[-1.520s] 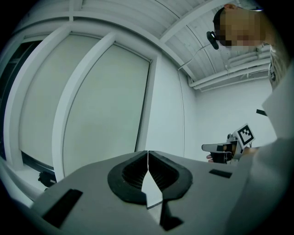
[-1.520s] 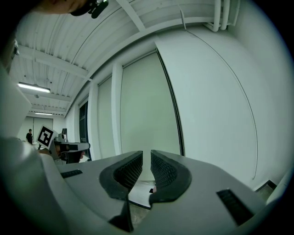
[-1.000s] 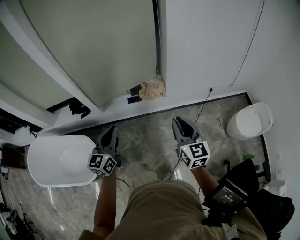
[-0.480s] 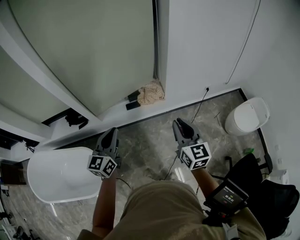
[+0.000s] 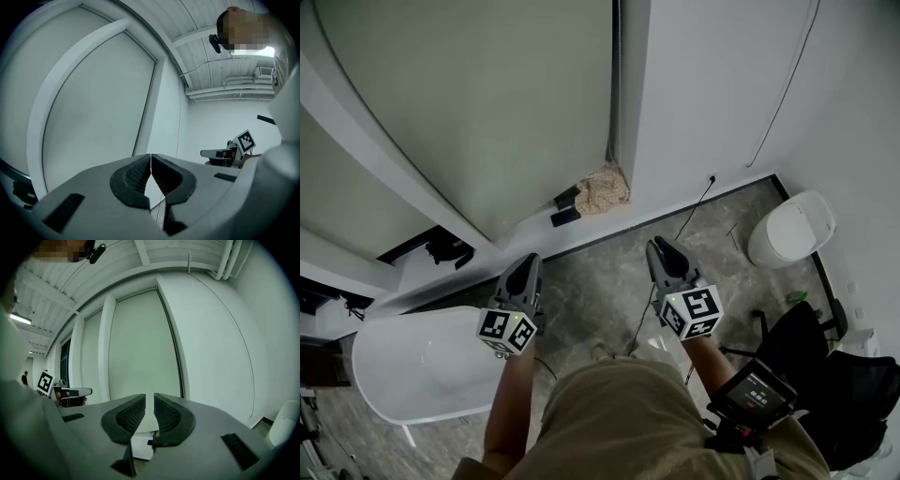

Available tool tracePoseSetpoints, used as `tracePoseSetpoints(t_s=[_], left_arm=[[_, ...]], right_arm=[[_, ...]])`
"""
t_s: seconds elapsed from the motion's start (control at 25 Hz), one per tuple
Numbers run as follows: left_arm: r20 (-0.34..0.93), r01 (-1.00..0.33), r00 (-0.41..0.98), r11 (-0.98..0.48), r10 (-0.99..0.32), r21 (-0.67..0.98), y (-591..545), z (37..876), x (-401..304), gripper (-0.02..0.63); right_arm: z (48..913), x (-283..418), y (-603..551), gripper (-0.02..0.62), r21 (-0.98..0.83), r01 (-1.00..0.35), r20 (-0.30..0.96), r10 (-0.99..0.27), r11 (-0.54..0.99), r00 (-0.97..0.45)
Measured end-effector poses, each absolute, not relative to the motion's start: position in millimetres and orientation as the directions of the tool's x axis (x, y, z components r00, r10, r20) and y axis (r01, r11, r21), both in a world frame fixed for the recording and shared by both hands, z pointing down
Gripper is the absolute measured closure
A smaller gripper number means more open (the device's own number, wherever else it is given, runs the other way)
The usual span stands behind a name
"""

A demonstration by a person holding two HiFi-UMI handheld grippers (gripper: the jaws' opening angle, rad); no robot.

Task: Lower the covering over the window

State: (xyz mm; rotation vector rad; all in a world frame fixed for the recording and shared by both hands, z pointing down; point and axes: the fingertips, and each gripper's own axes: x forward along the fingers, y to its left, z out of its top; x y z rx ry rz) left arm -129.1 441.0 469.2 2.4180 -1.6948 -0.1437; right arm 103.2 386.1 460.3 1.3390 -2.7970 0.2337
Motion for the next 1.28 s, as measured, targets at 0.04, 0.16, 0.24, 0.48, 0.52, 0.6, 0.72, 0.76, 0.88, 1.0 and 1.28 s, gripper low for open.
tracePoseSetpoints(t_s=[0.04,0.16,0.24,0.48,0.52,0.6,0.72,0.76,0.88,1.0,1.28], left_arm=[[0.025,-0.920,0.345,-0.332,-0.938,0.210,438.8,469.3,-130.2,0.584],[0.020,-0.917,0.352,-0.341,-0.936,0.205,438.7,468.7,-131.0,0.584],[0.020,-0.918,0.350,-0.338,-0.937,0.205,436.9,469.5,-132.6,0.584],[0.034,-0.932,0.308,-0.295,-0.951,0.213,412.9,470.8,-122.6,0.584],[0.036,-0.935,0.299,-0.285,-0.954,0.212,406.2,470.3,-117.6,0.584],[0.040,-0.940,0.279,-0.265,-0.959,0.214,393.9,468.0,-106.0,0.584],[0.043,-0.948,0.253,-0.239,-0.966,0.209,379.3,462.8,-86.4,0.584],[0.043,-0.951,0.245,-0.232,-0.969,0.207,374.8,460.8,-79.3,0.584],[0.043,-0.957,0.224,-0.211,-0.974,0.200,363.2,455.7,-58.8,0.584],[0.042,-0.963,0.198,-0.186,-0.979,0.197,358.9,454.6,-41.2,0.584],[0.040,-0.972,0.143,-0.132,-0.989,0.195,348.9,458.5,-14.2,0.584]], right_arm=[[460.3,102.5,384.9,0.552,-0.123,-0.779,0.093,-0.774,0.615,-0.626],[458.5,103.5,384.0,0.554,-0.137,-0.784,0.081,-0.782,0.605,-0.618],[458.5,103.8,381.4,0.553,-0.144,-0.786,0.076,-0.785,0.601,-0.614],[455.7,116.9,350.7,0.553,-0.138,-0.765,0.082,-0.762,0.630,-0.642],[455.2,123.0,342.5,0.552,-0.137,-0.761,0.082,-0.758,0.634,-0.647],[454.6,136.2,326.7,0.553,-0.140,-0.753,0.087,-0.750,0.643,-0.656],[451.2,155.7,305.6,0.553,-0.139,-0.736,0.090,-0.731,0.663,-0.676],[449.4,162.3,298.8,0.552,-0.138,-0.730,0.088,-0.725,0.670,-0.683],[446.7,179.8,279.9,0.553,-0.139,-0.712,0.081,-0.709,0.688,-0.701],[445.3,194.2,268.4,0.552,-0.139,-0.692,0.076,-0.689,0.708,-0.721],[447.0,217.7,247.9,0.552,-0.136,-0.652,0.069,-0.650,0.746,-0.757]])
